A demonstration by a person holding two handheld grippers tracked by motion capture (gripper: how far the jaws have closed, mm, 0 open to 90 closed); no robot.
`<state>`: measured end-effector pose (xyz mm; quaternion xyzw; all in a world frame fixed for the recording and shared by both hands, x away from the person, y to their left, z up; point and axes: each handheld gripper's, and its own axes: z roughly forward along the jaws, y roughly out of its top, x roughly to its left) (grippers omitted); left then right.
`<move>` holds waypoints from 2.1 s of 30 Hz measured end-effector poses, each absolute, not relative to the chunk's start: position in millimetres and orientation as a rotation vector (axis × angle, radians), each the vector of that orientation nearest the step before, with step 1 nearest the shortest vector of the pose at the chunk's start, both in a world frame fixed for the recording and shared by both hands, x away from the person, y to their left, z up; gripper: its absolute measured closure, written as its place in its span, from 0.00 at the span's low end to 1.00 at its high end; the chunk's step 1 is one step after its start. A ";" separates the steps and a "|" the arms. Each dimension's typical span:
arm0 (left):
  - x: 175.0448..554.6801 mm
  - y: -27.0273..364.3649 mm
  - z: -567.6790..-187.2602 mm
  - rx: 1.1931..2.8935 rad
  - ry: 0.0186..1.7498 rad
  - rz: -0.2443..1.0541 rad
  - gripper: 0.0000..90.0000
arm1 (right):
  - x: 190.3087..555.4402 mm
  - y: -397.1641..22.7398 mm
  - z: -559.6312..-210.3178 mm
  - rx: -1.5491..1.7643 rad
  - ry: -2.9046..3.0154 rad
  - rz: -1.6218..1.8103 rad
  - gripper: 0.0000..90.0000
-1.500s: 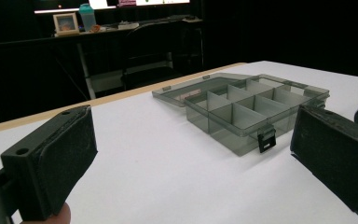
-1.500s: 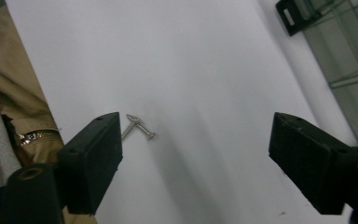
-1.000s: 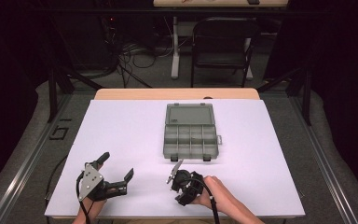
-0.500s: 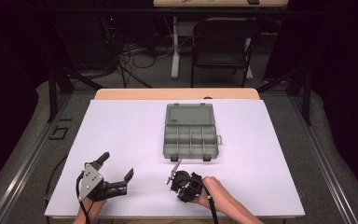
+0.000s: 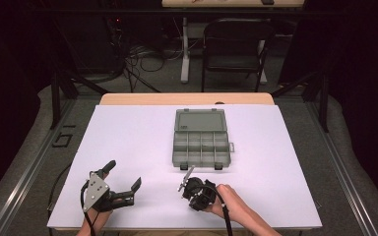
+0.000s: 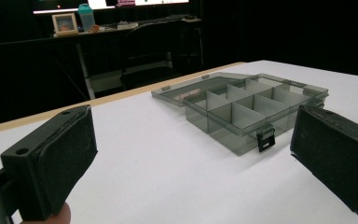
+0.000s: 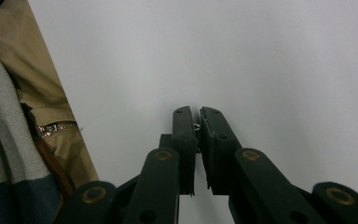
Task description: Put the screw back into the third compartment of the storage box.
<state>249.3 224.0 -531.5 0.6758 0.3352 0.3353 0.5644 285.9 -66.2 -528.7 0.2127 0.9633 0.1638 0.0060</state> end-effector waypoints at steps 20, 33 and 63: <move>249.4 223.5 -532.0 1.592 0.792 0.788 0.00 | 292.7 -77.3 -513.0 0.701 2.985 0.534 0.94; 249.8 223.4 -532.1 1.597 0.792 0.789 0.00 | 309.5 -98.9 -502.0 0.780 2.929 0.505 0.94; 249.8 223.0 -532.2 1.598 0.791 0.790 0.00 | 345.3 -127.4 -471.1 0.857 2.826 0.435 0.94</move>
